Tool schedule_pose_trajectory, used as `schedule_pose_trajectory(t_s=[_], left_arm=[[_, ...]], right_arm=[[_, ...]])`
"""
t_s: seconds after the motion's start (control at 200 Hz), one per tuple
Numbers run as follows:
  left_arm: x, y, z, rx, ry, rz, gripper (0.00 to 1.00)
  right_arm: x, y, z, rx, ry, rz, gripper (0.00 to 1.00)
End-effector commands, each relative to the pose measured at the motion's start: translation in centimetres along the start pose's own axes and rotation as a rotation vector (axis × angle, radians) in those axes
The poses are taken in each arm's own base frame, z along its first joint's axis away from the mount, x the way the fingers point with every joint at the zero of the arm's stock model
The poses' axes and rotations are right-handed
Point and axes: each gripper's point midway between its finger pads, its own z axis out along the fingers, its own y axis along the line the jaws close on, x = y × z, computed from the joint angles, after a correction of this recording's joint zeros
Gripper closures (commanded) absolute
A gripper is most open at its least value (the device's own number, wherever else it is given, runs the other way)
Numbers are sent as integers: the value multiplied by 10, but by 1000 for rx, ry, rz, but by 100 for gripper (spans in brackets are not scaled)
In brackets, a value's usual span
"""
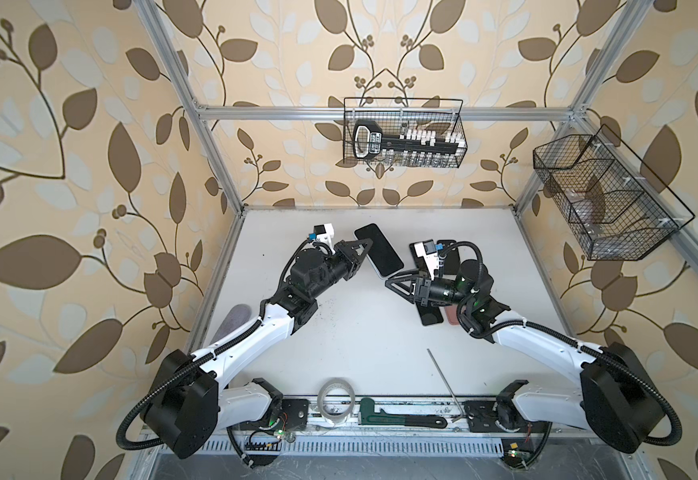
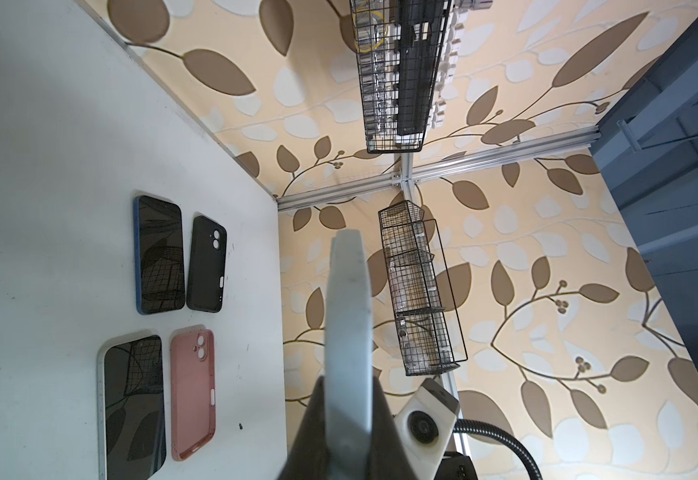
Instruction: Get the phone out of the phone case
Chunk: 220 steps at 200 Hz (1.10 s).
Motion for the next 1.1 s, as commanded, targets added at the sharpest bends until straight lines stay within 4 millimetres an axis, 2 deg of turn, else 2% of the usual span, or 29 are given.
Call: schedule_pose_trajectory(t_s=[0.0,0.32,0.61,1.095], left_arm=[[-12,-64,-4,195,-30,21,100],[-11,-70,-9,218,-27,7,100],[-11,-65,-9,205,-30,6,100],[-11,-73,-11,224,-28,-2,100]], right_arm=[[-13,3,0,-7,-33,-12,34],[-17,-7,1,7,-58,13,34],[-23,-1,-1,-27,-78,10,34],[-19,-11,-1,-7,-78,32,35]])
